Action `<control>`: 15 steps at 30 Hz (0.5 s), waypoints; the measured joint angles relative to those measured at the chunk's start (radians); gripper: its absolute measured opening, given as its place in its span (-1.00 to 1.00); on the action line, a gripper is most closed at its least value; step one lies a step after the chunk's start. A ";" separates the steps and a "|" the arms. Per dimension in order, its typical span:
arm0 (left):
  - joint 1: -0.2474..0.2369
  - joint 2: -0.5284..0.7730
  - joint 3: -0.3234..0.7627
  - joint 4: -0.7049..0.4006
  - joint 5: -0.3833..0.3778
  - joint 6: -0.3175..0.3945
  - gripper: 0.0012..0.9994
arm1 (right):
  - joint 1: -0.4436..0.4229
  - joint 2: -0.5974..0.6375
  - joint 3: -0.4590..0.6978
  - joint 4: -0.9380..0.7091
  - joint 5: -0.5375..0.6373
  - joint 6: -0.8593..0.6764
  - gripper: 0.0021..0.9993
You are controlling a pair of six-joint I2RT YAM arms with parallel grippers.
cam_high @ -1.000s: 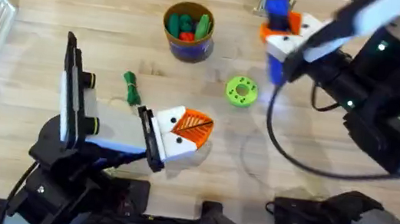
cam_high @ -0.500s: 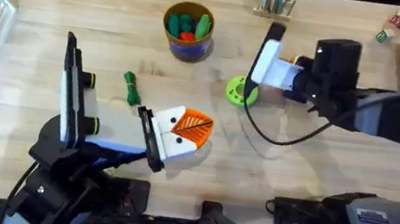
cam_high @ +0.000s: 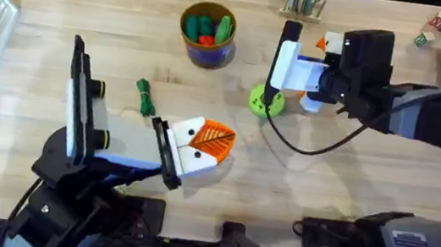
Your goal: Pick up the gripper from the table and insert it into the empty holder that is missing its gripper. Then pick up a screw, insert it into the mounting hole, and use the screwdriver to tighten it. Finally, clean up the table by picking up the vegetable and placing it into the bucket.
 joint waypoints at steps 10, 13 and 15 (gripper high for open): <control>0.000 0.000 0.000 0.000 -0.001 0.000 0.97 | 0.043 -0.104 -0.044 -0.048 -0.069 0.387 0.98; 0.000 0.000 0.000 0.006 -0.027 0.000 0.97 | 0.043 -0.197 -0.049 -0.054 -0.080 0.535 0.98; 0.000 0.000 -0.005 0.046 -0.057 0.000 0.97 | 0.043 -0.280 -0.049 -0.051 -0.083 0.647 0.98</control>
